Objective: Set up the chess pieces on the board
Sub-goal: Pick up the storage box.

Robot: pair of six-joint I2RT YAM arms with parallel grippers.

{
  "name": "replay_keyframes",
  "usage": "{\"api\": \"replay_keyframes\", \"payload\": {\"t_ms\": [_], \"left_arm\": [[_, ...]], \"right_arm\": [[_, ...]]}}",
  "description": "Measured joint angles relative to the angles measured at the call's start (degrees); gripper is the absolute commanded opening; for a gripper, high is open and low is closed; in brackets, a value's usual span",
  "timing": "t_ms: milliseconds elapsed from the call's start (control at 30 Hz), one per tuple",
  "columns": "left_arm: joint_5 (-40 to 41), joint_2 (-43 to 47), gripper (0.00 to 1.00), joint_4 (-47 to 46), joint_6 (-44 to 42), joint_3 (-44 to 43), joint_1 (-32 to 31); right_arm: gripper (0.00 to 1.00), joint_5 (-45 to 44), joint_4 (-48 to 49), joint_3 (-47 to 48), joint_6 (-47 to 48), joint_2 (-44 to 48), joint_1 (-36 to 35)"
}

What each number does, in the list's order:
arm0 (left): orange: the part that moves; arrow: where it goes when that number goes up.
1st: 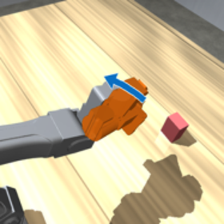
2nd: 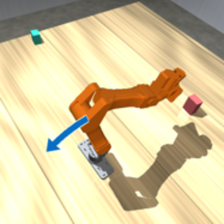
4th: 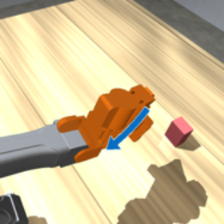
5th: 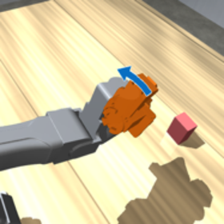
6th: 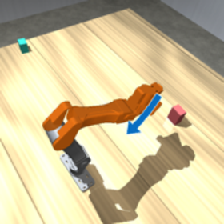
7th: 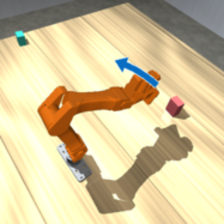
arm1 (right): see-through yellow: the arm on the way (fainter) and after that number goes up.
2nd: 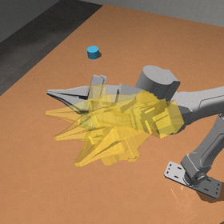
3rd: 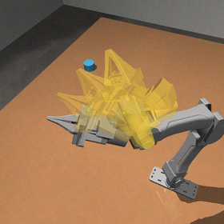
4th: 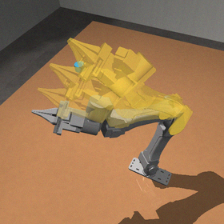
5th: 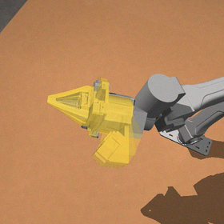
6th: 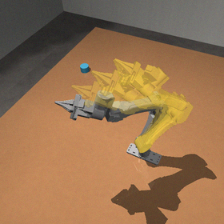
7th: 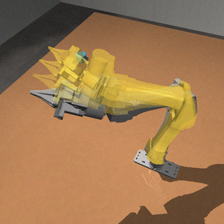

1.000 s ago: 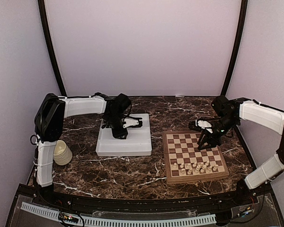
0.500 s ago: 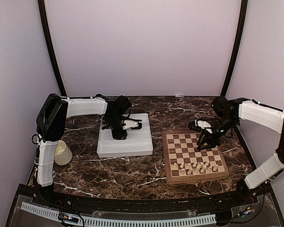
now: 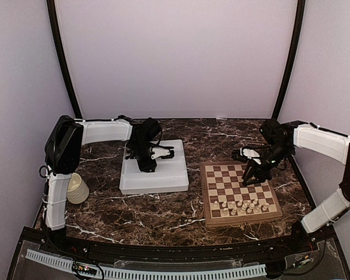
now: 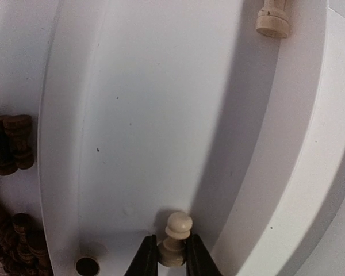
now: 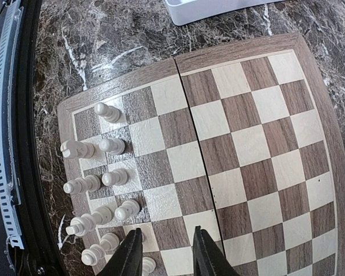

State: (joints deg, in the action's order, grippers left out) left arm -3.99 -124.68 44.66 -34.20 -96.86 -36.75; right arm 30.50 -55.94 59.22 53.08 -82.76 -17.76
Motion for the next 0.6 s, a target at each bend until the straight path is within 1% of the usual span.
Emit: {"api": "replay_keyframes", "payload": {"t_ms": [200, 400, 533, 567, 600], "left_arm": [[-1.3, 0.6, 0.07, 0.2, 2.7, -1.7, 0.6], [-3.8, 6.0, 0.05, -0.5, 5.0, -1.8, 1.3], [-5.8, 9.9, 0.06, -2.3, 6.9, -1.6, 1.7], [-8.7, 12.9, 0.06, -4.4, 8.9, -0.5, 1.7], [-8.7, 12.9, 0.06, -4.4, 8.9, -0.5, 1.7]], "right_arm": [[0.31, 2.0, -0.5, 1.9, -1.2, -0.9, 0.0], [0.32, 6.2, 0.8, 5.9, -4.5, -2.1, -0.1], [0.34, 9.2, 4.6, 9.2, -10.8, -4.3, -1.1], [0.34, 12.2, 10.2, 11.9, -17.2, -6.9, -2.6], [0.34, 12.2, 10.4, 11.9, -17.4, -6.9, -2.6]]}}
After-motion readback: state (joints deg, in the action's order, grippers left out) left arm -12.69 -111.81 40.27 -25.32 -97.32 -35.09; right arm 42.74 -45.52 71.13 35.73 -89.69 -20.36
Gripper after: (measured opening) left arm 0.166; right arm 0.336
